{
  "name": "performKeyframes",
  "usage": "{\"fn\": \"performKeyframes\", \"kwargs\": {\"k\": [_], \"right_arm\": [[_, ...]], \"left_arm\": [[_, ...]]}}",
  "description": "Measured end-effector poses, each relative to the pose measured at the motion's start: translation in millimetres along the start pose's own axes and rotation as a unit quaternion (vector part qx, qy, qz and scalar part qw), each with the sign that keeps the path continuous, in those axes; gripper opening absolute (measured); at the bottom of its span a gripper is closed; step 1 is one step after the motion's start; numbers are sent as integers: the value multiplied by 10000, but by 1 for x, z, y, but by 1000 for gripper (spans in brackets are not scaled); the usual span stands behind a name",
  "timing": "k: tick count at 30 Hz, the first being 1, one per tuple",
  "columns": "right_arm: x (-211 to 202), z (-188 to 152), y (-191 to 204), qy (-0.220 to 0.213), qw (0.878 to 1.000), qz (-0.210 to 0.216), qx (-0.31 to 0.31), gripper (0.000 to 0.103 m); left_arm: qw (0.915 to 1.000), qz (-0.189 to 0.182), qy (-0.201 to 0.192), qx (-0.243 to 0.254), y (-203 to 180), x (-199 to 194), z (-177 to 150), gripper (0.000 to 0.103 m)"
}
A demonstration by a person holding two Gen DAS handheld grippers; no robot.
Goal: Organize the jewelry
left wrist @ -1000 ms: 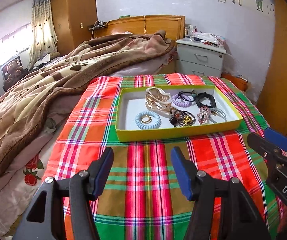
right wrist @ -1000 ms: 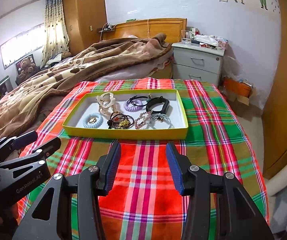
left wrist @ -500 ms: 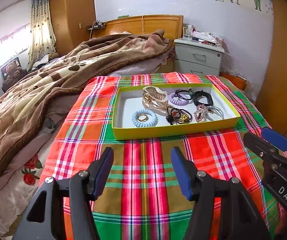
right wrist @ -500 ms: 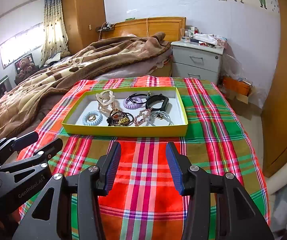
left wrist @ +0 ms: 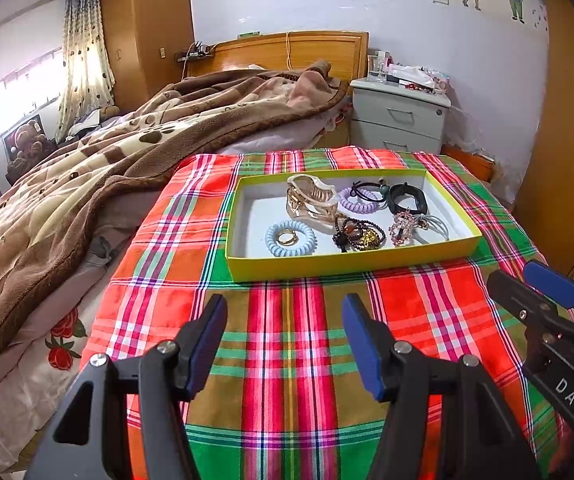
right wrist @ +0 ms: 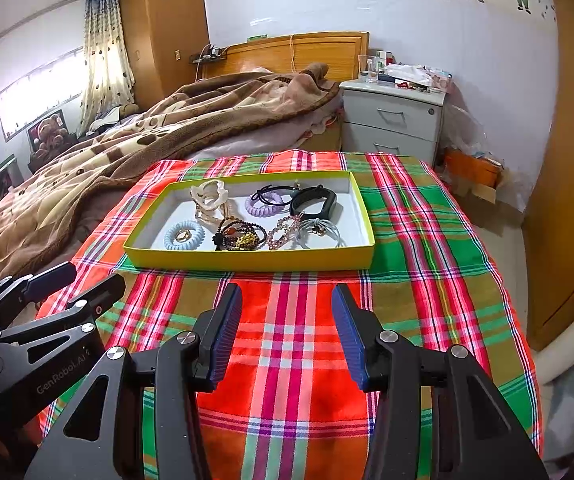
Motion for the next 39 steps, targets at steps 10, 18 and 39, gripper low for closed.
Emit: {"fn": "performKeyframes", "kwargs": {"k": [10, 18, 39], "right_arm": [[0, -2, 1, 15, 10000, 10, 14, 47], [0, -1, -1, 24, 10000, 10, 28, 47], [4, -2, -2, 36, 10000, 2, 46, 47]], "left_arm": [[10000, -28, 25, 21, -1, 1, -1, 62], [10000, -46, 69, 35, -3, 3, -2, 62], [9999, -32, 101, 10, -3, 6, -3, 62]]}}
Point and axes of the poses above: each gripper's, at about its wrist camera, not at the fingertips, and x roughly the way its jaws point, y to its left, z to its top, the point moved 8 cm from there along x, roughly the way its jaws point, and after that the axes turned 5 degrees about y, right-handed, at the moved point
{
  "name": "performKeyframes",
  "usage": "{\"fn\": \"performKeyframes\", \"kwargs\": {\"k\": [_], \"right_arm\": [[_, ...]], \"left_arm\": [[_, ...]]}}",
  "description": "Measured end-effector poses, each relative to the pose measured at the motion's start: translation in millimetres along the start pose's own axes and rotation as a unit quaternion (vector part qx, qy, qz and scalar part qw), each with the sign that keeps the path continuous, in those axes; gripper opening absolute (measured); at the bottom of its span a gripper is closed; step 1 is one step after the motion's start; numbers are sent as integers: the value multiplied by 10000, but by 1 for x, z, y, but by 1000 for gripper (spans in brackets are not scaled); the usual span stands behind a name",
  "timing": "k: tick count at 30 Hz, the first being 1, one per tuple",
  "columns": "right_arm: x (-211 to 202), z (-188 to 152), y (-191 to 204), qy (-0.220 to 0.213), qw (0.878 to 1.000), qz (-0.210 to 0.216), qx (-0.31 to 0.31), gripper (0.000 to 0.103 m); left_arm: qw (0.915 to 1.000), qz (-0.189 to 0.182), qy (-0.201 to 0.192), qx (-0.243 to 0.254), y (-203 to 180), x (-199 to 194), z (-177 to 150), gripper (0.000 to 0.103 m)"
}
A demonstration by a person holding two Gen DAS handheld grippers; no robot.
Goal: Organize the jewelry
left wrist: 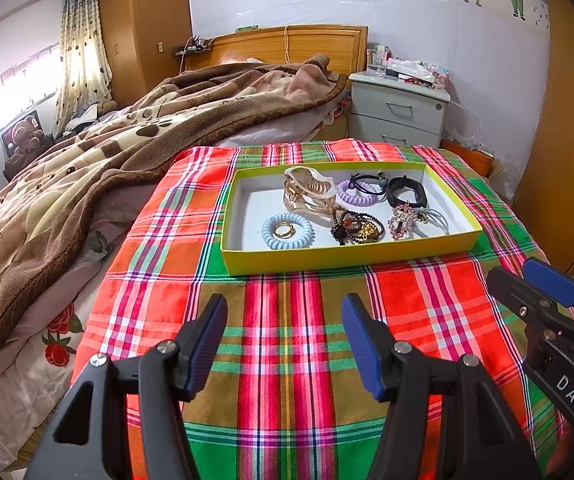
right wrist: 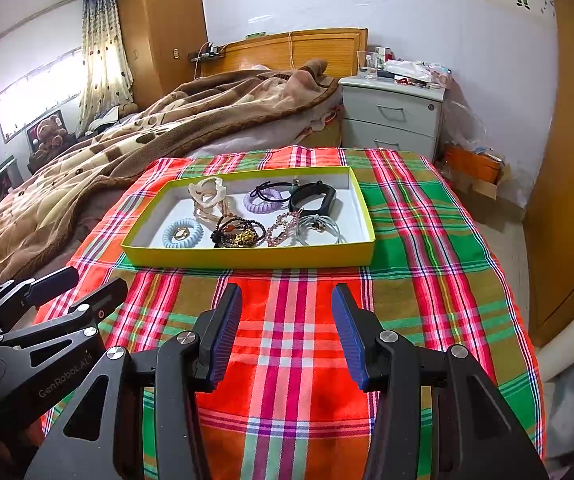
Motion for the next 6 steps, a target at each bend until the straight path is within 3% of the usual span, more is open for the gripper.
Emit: {"fn": "performKeyframes", "kwargs": {"k": [6], "right_arm": [[1, 0, 0, 4, 10000, -8, 9, 47]], "left_arm": [[10000, -47, -9, -7, 0, 0, -1, 62]]}}
Point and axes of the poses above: each gripper's, at about its wrist camera, not at the fingertips, and x roughly the way its jaws point, y to its left, z to its top, the point moved 8 cm from there along x, roughly the way its jaws point, and after that the axes turned 5 degrees about y, right-handed, at the moved point
